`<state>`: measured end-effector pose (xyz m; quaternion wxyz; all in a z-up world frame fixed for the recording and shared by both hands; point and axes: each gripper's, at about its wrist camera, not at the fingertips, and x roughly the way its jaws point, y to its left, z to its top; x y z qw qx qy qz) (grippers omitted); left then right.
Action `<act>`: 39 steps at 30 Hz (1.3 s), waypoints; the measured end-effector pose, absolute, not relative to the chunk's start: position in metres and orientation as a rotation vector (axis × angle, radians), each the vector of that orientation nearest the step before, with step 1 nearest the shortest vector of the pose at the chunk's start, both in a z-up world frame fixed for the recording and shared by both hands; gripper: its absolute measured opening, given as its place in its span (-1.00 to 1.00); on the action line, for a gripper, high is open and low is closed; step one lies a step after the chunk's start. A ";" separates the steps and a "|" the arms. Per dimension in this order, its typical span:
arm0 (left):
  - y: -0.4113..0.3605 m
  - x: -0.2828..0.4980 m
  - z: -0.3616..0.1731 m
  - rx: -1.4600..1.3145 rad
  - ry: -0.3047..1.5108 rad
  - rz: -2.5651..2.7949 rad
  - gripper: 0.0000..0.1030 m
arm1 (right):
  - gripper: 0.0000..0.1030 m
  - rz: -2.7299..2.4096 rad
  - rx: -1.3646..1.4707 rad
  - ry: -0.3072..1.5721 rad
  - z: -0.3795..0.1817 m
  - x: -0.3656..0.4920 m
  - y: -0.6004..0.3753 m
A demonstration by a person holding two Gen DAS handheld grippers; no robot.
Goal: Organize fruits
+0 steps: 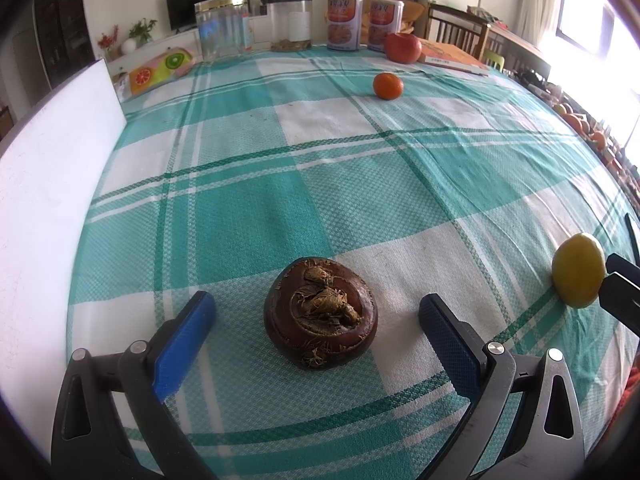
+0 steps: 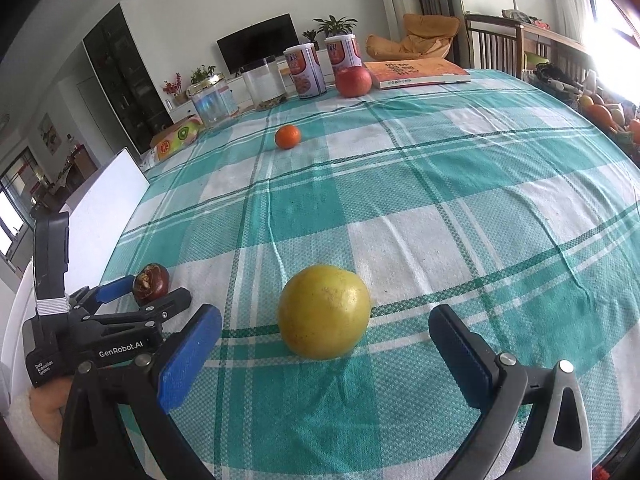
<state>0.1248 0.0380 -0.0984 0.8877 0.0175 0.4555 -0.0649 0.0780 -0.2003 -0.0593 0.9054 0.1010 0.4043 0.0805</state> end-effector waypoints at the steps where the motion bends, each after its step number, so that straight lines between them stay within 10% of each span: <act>1: 0.037 0.124 -0.097 0.039 0.951 -0.145 0.92 | 0.99 0.172 0.211 0.834 -0.059 0.078 -0.200; 7: 0.025 0.114 -0.087 0.110 0.917 -0.179 -0.04 | 0.96 0.189 0.118 0.870 -0.064 0.082 -0.181; 11: 0.026 0.105 -0.080 0.101 0.902 -0.190 -0.05 | -0.02 0.152 0.092 0.934 -0.075 0.090 -0.179; 27: 0.103 0.012 0.001 -0.213 0.892 -0.357 -0.05 | -0.03 0.413 0.410 0.860 -0.047 0.068 -0.188; 39: 0.285 -0.016 0.026 -0.303 0.823 0.099 -0.05 | -0.03 0.920 0.163 0.880 0.031 0.046 0.040</act>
